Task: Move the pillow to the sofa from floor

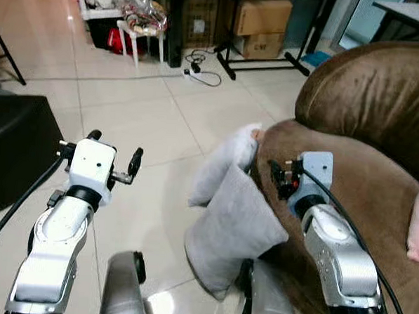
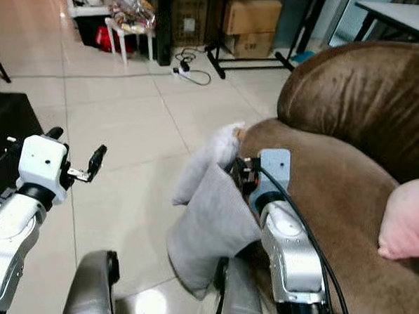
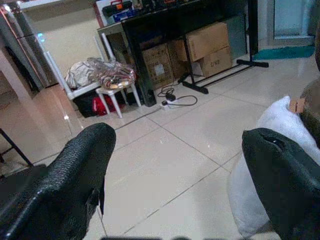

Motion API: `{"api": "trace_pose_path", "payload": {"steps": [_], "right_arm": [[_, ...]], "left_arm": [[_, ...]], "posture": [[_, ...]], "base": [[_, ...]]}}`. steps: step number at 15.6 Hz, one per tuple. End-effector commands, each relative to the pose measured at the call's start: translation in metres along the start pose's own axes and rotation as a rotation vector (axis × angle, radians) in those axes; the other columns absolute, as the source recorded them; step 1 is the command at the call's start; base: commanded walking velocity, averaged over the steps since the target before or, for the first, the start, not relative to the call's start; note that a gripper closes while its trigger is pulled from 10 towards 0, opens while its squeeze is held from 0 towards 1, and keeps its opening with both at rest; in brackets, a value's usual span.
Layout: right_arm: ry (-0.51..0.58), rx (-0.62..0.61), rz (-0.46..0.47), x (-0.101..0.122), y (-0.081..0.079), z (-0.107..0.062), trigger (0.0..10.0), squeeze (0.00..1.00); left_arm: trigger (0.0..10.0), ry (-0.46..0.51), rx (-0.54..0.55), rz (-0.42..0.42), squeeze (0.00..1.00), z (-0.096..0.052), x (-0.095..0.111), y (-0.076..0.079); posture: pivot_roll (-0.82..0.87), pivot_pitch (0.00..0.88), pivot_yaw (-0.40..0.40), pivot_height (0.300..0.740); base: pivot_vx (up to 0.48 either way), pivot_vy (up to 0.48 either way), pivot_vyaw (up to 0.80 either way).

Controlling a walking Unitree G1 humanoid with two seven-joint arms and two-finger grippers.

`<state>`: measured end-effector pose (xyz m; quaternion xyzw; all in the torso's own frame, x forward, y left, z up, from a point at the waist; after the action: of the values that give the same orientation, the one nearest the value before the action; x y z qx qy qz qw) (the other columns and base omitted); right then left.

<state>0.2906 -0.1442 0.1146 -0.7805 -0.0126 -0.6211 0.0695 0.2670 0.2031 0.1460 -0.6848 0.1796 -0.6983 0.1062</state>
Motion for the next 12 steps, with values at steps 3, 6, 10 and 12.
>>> {"api": "trace_pose_path", "payload": {"steps": [3,6,10,12], "right_arm": [[-0.005,0.006,0.003,-0.001,0.001,-0.001,10.0,0.0],[-0.019,-0.001,-0.002,-0.002,0.002,0.001,10.0,0.0],[-0.019,0.072,0.032,-0.003,-0.002,0.003,10.0,1.0],[-0.025,0.092,-0.011,-0.003,-0.004,0.01,10.0,1.0]], "left_arm": [[10.0,-0.008,-0.011,0.012,0.0,0.003,-0.001,0.001],[10.0,-0.009,-0.017,0.014,0.0,0.003,-0.001,0.002],[10.0,-0.009,-0.097,0.057,0.0,0.004,-0.001,0.007],[10.0,-0.002,-0.146,0.073,0.0,0.003,-0.001,0.01]], "posture": [[-0.02,0.0,-0.059,0.465],[-0.03,0.0,-0.061,0.445],[-0.02,0.0,-0.063,0.445],[-0.02,0.0,-0.066,0.445]], "base": [[0.0,0.0,0.0],[0.0,0.0,0.0],[0.0,0.0,0.0],[0.0,0.0,0.0]]}}
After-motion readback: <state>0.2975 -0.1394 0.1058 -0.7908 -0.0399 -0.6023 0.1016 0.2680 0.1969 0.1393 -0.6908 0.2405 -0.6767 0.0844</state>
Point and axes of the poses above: a point about 5 cm out from each wrist's last joint towards the gripper, its own z axis pointing out of the wrist towards the gripper, its own x axis along the axis of the wrist's last joint, y = z × x, the point moved 1 cm from there along z, pointing out of the wrist towards the gripper, and after that the axes turned 4 degrees about z, right-handed, at the moved point
